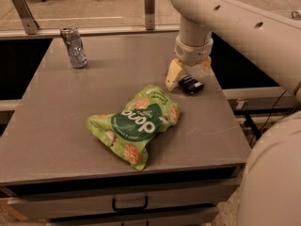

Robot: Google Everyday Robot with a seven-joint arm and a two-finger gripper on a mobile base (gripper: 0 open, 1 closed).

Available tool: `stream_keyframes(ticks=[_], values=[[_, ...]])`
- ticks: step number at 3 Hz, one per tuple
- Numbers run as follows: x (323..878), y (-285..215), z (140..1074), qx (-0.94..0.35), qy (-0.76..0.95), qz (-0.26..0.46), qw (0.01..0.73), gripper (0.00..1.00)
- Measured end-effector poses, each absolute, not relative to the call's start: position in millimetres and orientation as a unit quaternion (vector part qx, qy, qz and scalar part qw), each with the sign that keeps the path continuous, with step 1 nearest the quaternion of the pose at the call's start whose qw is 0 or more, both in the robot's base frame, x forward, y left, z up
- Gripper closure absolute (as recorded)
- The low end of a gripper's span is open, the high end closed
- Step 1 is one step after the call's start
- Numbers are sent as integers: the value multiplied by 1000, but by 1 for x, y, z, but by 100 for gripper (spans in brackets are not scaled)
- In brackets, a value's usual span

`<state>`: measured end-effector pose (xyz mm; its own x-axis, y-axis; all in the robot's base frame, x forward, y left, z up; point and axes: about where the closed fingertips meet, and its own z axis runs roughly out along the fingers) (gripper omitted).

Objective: Move rxbar blueberry near redbull can

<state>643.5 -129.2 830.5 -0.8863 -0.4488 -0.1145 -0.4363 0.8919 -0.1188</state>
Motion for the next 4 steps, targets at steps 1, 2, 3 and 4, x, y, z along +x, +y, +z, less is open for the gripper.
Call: stream_keyframes(ticks=[1, 2, 3, 4], values=[[645, -127, 825, -228, 970, -44, 66, 50], [645, -127, 832, -228, 970, -44, 66, 73], [645, -126, 835, -228, 970, -44, 66, 96], [653, -102, 840, -281, 956, -32, 77, 100]])
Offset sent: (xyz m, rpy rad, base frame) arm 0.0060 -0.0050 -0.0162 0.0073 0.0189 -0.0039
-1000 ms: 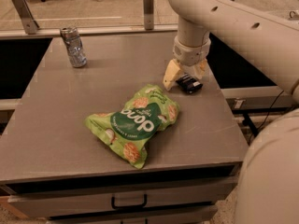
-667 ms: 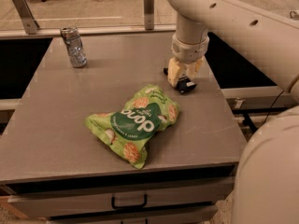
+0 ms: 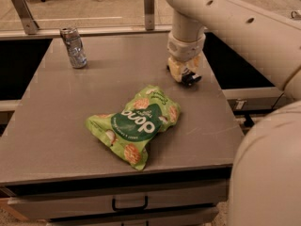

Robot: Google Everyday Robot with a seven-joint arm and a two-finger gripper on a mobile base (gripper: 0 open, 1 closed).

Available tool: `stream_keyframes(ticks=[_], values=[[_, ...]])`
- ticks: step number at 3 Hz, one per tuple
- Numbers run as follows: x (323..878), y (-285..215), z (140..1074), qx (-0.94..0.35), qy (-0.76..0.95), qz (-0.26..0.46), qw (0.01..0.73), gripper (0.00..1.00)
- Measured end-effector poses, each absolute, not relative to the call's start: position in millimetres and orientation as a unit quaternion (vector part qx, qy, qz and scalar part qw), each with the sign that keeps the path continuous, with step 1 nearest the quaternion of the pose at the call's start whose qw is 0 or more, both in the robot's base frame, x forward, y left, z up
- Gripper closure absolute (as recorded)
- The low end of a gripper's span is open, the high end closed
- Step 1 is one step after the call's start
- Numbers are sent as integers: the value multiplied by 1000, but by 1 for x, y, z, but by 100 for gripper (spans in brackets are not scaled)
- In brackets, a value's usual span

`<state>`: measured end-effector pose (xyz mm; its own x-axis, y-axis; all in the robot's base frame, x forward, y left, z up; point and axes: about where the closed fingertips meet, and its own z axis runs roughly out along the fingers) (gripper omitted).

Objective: Move rxbar blueberry near redbull can

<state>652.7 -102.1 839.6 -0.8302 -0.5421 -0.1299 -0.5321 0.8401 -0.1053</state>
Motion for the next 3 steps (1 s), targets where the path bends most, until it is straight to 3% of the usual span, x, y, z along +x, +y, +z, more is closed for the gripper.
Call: stream_keyframes(ticks=[2, 3], values=[[685, -9, 833, -421, 902, 50, 85, 100], [692, 13, 835, -440, 891, 71, 88, 100]])
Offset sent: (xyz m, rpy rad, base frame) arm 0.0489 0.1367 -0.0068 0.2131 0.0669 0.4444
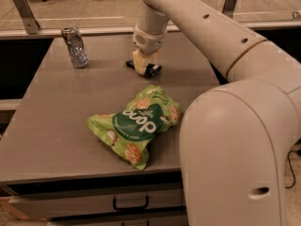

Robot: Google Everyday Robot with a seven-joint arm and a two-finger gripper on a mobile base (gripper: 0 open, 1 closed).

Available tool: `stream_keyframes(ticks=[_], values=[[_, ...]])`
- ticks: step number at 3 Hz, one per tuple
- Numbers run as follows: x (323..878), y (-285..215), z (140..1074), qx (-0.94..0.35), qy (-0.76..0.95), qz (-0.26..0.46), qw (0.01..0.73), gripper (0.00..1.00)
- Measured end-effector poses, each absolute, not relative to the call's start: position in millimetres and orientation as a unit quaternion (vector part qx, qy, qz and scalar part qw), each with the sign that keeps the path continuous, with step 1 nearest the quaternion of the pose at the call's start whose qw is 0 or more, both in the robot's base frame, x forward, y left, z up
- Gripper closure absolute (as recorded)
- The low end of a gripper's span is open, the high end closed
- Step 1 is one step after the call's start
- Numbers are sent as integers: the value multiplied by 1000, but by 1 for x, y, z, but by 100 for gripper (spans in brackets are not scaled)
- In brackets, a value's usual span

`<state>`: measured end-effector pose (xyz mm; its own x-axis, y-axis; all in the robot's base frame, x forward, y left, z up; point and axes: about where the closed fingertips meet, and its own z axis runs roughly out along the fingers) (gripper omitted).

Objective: Move rxbar blueberry near redbull can

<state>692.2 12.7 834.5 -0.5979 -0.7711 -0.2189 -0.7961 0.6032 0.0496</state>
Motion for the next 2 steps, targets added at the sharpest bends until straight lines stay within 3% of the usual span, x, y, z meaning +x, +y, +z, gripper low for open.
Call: stream_keyframes(ticks=[1, 2], values=[[692, 13, 835, -440, 891, 71, 88, 100], [695, 44, 847, -468, 872, 107, 98, 100]])
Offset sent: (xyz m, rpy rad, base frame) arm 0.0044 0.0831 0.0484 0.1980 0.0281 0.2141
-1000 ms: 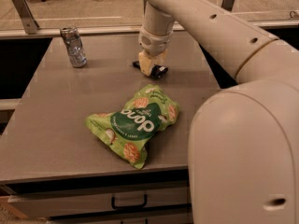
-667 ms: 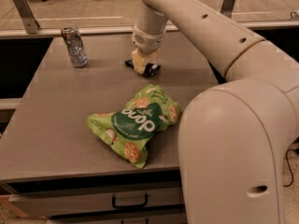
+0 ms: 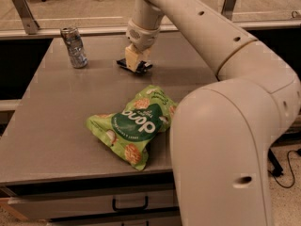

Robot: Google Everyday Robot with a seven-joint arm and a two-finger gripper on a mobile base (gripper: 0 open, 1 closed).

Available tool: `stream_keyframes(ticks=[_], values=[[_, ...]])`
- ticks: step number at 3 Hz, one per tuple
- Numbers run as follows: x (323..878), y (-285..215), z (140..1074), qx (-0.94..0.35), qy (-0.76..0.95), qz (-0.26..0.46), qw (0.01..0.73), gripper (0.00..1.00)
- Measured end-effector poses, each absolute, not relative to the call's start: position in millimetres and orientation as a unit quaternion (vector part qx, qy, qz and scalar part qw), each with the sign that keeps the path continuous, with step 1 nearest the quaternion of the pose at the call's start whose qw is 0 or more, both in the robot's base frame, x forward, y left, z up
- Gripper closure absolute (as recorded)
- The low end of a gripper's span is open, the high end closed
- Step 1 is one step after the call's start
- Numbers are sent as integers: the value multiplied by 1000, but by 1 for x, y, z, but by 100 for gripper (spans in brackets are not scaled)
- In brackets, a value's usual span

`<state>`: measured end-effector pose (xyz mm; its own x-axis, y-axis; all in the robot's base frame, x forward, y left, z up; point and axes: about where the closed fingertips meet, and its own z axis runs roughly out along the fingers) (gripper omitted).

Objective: Move rxbar blueberry near redbull can

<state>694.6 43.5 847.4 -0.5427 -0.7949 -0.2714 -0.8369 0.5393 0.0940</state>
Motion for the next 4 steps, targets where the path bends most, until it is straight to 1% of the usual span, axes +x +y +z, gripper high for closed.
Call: stream_keyframes(ticks=[1, 2, 3, 4], values=[[694, 72, 874, -496, 847, 145, 125, 100], [692, 92, 881, -512, 832, 168, 132, 100], [684, 114, 888, -539, 806, 200, 141, 82], [678, 136, 893, -555, 788, 218, 154, 59]])
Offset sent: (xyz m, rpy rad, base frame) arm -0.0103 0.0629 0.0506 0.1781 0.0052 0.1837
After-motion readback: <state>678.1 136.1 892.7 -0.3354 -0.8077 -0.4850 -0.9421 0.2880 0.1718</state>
